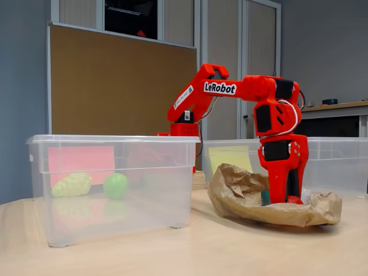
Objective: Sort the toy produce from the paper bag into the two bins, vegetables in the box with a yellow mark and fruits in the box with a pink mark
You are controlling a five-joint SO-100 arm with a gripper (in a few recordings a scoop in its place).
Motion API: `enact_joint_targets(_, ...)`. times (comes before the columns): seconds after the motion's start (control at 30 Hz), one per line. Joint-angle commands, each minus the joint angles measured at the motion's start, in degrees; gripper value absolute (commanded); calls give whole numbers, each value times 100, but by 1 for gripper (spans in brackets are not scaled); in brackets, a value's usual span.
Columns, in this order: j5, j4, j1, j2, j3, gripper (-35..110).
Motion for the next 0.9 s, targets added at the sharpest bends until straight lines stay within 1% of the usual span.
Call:
enact_joint_targets(0.0,-53,264,-35,404,-97,19)
enact_joint_targets(0.33,-220,1503,-35,1670,-35,18)
enact_joint_targets(0.53,-404,1740,149,3270,888,18)
enact_joint_targets(0.7,-316,1881,773,4843,2224,17)
enact_joint_targets(0.87,-334,1872,1951,5977,3533,17)
